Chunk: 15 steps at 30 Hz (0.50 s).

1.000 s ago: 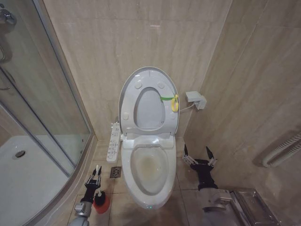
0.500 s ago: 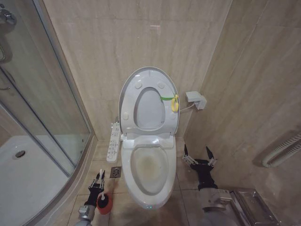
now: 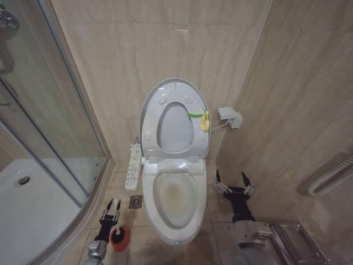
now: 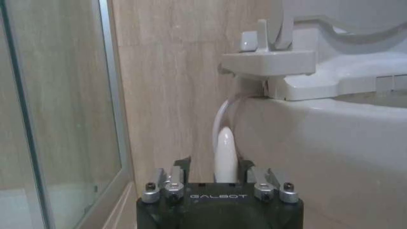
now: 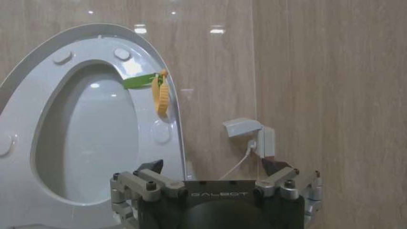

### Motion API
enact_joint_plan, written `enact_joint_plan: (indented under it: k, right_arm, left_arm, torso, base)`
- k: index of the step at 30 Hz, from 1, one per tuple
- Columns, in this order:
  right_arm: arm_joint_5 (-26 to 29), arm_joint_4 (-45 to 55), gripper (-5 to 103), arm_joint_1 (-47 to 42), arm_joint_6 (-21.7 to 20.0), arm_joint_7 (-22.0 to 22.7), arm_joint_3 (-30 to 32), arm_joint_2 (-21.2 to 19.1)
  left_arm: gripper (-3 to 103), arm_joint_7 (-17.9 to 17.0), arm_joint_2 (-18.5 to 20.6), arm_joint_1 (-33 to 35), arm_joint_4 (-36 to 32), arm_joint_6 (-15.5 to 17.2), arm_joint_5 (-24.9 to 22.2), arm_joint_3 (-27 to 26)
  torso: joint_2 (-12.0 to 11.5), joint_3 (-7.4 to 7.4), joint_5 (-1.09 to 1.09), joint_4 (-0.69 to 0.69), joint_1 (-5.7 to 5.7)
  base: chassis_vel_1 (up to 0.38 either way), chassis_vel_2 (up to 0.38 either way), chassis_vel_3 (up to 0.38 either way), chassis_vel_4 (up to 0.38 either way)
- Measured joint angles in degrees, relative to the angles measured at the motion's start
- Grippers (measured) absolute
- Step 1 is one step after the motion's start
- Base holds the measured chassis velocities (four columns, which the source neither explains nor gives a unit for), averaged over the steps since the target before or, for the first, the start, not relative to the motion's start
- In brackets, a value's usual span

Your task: Open the toilet lid, clean the toilet bowl with a toilet brush, close the toilet lid, and flush.

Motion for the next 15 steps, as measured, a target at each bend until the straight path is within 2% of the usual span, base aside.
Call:
enact_joint_plan:
  k: [7,8,14,15]
  right_arm:
    - [0.0,0.0,100,0.0,0.0,0.0,0.0,0.0]
    - [0.0,0.0,100,0.0,0.0,0.0,0.0,0.0]
    - [0.0,0.0,100,0.0,0.0,0.0,0.0,0.0]
    - [0.0,0.0,100,0.0,0.0,0.0,0.0,0.0]
  left_arm:
    - [48,-0.1,0.5,4.5,-5.3,0.1,0.0,-0.7]
    - [75,-0.2,0.5,5.2,-6.2,0.1,0.0,-0.9]
    - [75,-0.3,0.8,9.0,-11.9,0.1,0.0,-2.1]
    - [98,-0.3,0.9,10.5,-14.5,0.1,0.0,-2.7]
  torso:
    - [0.0,0.00,0.00,0.00,0.00]
    - [0.0,0.00,0.00,0.01,0.00]
    - [0.0,0.00,0.00,0.01,0.00]
    - [0.0,0.00,0.00,-0.01,0.00]
  base:
    - [0.000,0.000,0.000,0.000]
    - [0.000,0.000,0.000,0.000]
    - [0.000,0.000,0.000,0.000]
    - [0.000,0.000,0.000,0.000]
